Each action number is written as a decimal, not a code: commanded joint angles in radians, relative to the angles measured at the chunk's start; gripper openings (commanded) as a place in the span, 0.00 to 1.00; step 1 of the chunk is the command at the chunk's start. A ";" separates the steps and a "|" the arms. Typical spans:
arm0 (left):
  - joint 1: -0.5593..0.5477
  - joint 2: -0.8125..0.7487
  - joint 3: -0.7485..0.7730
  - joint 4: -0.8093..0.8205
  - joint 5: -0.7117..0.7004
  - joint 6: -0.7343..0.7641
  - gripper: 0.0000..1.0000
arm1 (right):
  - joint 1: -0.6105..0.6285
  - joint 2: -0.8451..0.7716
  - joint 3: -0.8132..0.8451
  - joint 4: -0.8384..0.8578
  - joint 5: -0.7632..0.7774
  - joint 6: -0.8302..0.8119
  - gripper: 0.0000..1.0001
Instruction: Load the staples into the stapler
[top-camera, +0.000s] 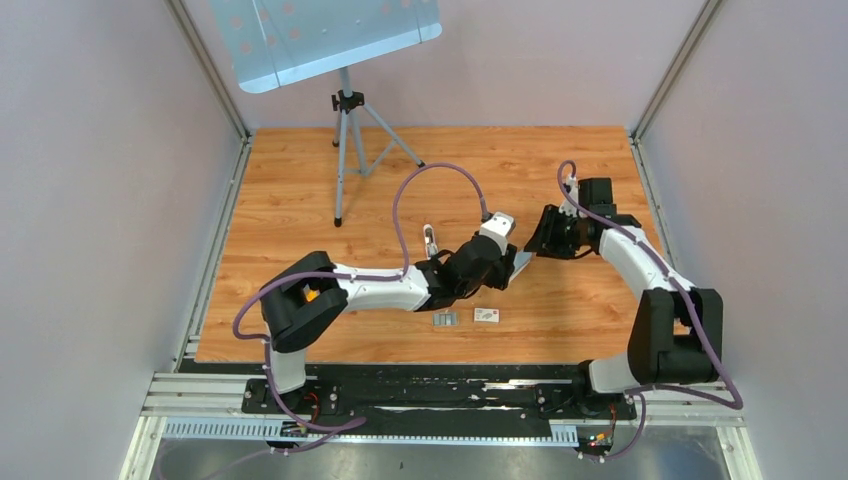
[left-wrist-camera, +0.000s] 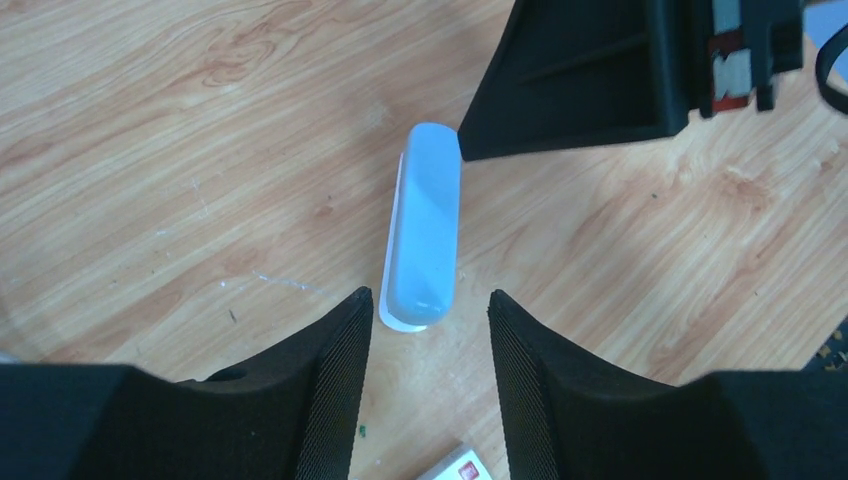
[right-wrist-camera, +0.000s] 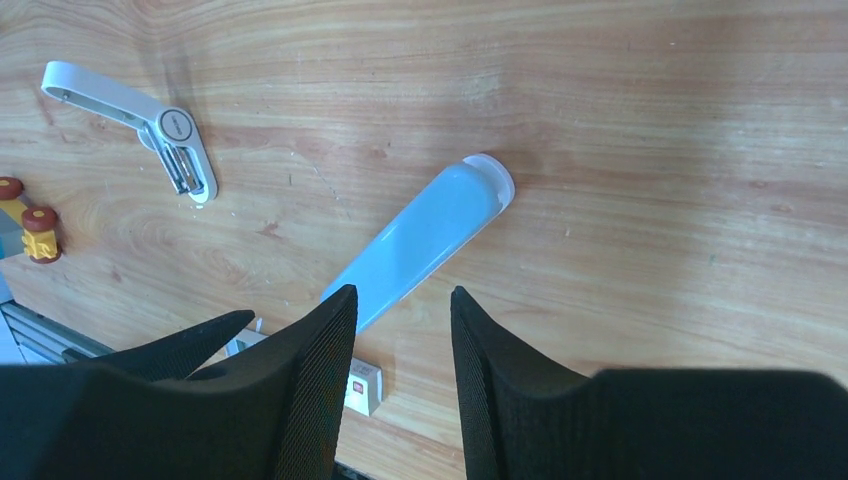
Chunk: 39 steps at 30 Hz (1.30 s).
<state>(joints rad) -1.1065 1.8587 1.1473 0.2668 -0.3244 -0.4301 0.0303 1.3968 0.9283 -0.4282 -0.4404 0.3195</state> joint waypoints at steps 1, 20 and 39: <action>0.035 0.059 0.051 -0.001 0.062 -0.024 0.48 | 0.014 0.055 -0.031 0.087 -0.035 0.043 0.43; 0.044 0.101 0.036 -0.006 0.053 0.009 0.42 | 0.025 0.079 -0.066 0.082 -0.018 0.003 0.42; 0.066 -0.569 -0.476 -0.236 0.070 -0.162 0.41 | 0.486 -0.315 -0.257 0.062 0.228 0.253 0.42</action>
<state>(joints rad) -1.0584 1.3773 0.7906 0.0654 -0.3035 -0.5060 0.3878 1.1164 0.7040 -0.3786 -0.3290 0.4477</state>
